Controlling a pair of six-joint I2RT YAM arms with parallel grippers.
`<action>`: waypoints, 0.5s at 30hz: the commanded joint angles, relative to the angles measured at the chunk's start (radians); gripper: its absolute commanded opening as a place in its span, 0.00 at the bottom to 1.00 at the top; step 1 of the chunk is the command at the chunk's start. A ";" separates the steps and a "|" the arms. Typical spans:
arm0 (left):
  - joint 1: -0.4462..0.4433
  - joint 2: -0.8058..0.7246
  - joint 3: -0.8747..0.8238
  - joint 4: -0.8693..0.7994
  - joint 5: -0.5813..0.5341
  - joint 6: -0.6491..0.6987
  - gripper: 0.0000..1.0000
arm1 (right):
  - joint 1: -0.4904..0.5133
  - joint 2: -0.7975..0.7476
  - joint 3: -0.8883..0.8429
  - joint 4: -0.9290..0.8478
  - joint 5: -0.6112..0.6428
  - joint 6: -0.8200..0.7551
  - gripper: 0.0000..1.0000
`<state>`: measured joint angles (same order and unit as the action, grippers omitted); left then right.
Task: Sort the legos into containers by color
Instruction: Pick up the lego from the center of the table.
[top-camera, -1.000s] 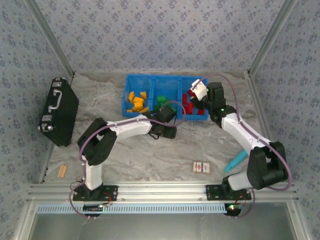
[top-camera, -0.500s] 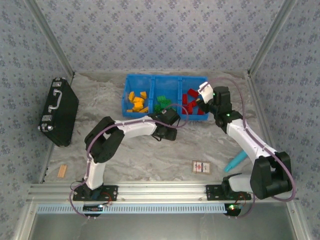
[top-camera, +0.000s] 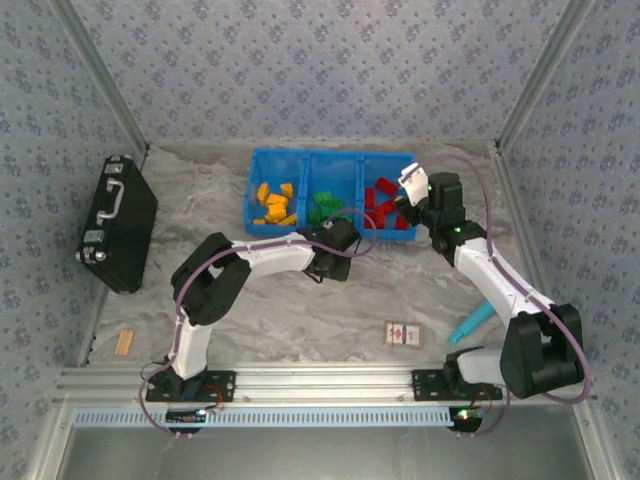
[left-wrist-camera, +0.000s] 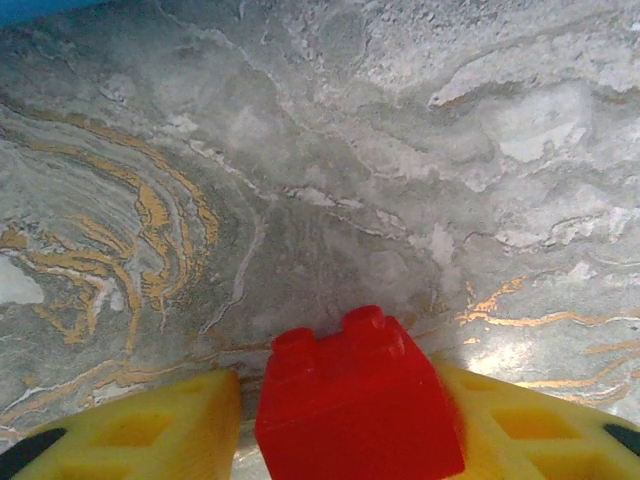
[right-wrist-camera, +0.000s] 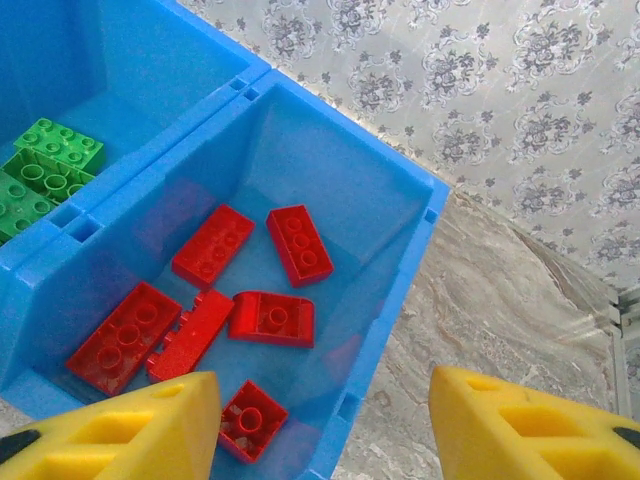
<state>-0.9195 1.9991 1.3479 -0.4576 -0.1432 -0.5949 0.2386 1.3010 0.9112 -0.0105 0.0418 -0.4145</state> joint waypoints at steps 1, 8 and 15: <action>-0.005 0.036 0.030 0.027 -0.014 0.014 0.49 | -0.009 -0.018 -0.002 0.009 0.004 0.015 0.58; -0.006 0.045 0.042 0.046 -0.010 0.027 0.41 | -0.016 -0.019 0.007 0.000 0.001 0.021 0.58; -0.008 0.005 0.018 0.107 -0.018 0.069 0.37 | -0.018 -0.037 -0.010 0.000 0.006 0.042 0.58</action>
<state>-0.9195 2.0109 1.3647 -0.4686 -0.1658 -0.5640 0.2283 1.2980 0.9108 -0.0113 0.0418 -0.3992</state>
